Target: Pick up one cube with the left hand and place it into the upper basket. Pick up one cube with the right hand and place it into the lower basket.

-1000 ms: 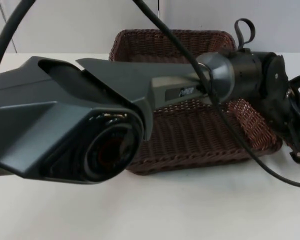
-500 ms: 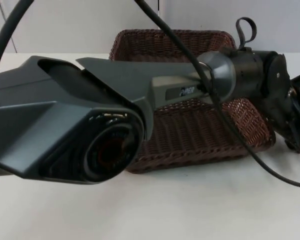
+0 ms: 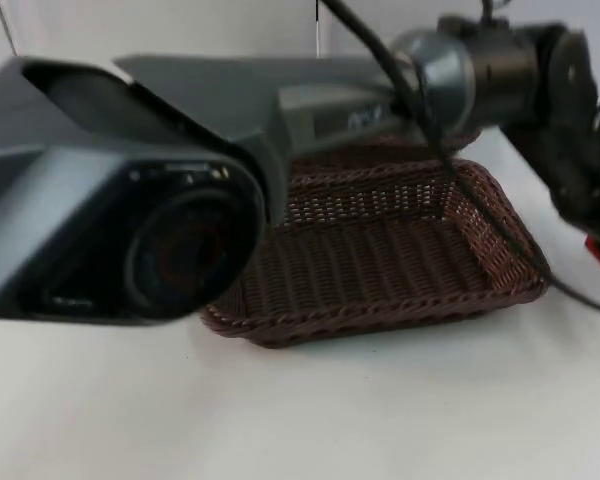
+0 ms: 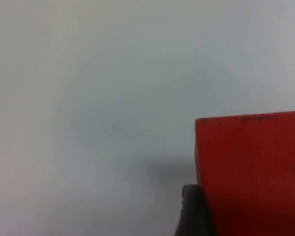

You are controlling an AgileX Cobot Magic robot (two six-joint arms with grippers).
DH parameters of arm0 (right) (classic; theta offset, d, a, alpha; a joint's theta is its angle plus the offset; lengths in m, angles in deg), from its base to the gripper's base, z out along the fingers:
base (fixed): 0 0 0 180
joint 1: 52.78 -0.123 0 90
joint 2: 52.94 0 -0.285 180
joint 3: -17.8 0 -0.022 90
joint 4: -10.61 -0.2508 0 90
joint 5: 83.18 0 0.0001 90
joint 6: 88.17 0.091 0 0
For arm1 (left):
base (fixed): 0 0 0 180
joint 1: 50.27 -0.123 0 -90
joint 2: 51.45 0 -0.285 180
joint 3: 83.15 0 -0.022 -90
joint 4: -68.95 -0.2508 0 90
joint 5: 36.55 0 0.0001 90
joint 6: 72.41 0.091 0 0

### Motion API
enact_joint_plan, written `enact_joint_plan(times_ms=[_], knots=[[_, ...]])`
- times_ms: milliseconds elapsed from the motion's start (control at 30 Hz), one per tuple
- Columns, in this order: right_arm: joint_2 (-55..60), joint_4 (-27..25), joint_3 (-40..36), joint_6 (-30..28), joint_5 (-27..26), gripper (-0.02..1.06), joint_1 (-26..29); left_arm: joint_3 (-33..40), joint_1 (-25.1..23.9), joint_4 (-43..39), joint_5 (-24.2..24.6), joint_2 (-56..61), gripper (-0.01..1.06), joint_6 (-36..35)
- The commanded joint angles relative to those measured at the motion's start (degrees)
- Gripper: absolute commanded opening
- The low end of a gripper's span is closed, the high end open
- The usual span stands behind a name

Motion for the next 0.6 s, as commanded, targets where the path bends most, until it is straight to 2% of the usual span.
enact_joint_plan(times_ms=[0,233,567], knots=[[-0.3,-0.3,0.0,-0.2,0.0,1.05,0.3,-0.3,-0.1,1.1,1.8,2.1,0.0,-2.2],[-0.3,-0.3,0.0,-0.2,0.0,1.05,0.3,-0.3,-0.1,1.3,5.4,7.5,0.0,-6.5],[-0.3,-0.3,0.0,-0.2,0.0,1.05,0.3,-0.3,-0.1,1.3,5.6,11.4,0.0,-8.8]])
